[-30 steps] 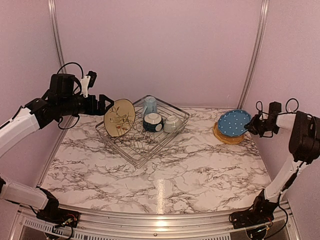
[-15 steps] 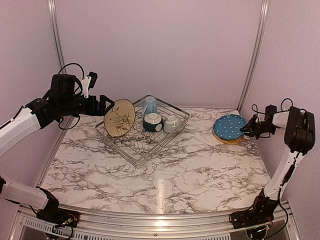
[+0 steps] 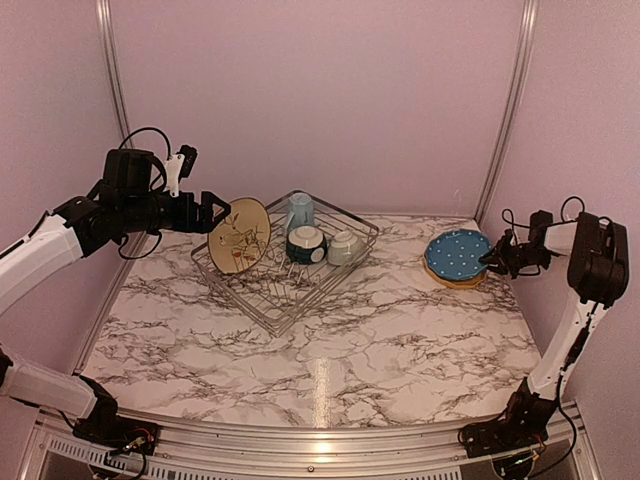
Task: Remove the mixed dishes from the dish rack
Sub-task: Place the plate with another plate, then grab the plate from the dish rack.
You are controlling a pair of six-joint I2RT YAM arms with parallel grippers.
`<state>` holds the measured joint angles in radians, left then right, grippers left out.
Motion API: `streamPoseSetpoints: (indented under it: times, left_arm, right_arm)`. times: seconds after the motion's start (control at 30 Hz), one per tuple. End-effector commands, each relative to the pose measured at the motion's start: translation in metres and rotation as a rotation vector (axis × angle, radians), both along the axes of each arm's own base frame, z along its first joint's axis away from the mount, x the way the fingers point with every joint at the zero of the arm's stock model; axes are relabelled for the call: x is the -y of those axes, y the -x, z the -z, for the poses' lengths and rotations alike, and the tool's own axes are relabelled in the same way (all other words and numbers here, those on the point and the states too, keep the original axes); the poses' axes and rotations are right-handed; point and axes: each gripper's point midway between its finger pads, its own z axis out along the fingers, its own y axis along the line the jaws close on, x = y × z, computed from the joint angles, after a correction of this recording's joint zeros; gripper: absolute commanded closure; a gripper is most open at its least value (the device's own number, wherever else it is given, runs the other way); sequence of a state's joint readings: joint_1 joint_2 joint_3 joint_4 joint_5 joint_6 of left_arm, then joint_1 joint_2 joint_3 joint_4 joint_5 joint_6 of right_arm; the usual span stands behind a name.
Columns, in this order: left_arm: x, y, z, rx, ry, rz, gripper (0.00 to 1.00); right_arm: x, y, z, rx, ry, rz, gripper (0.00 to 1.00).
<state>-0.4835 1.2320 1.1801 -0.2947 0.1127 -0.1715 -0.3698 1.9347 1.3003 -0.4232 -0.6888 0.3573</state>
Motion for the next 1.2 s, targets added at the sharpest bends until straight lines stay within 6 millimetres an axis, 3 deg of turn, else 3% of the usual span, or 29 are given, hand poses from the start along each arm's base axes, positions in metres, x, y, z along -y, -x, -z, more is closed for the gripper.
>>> streamPoseSetpoints:
  times: [0.0,0.23,0.8,0.97,1.17]
  left_arm:
    - [0.001,-0.003,0.006,-0.011,0.001,0.006,0.01]
    - [0.002,-0.003,0.007,-0.014,0.0,0.008,0.01]
    - [0.001,-0.002,0.004,-0.004,0.004,0.007,0.01]
    - [0.0,-0.003,0.005,-0.007,0.002,0.001,0.01]
    - [-0.007,-0.008,0.008,-0.007,-0.023,-0.041,0.01]
  right_arm:
    - [0.002,-0.011,-0.011,0.055,0.036,-0.046,0.83]
    - [0.006,-0.009,-0.015,0.058,0.078,-0.045,0.66]
    - [0.026,0.016,-0.029,0.027,0.307,0.01,0.39]
    - [0.01,0.02,-0.05,0.072,0.395,-0.006,0.34]
    - [-0.04,0.031,-0.078,0.19,0.453,-0.082,0.29]
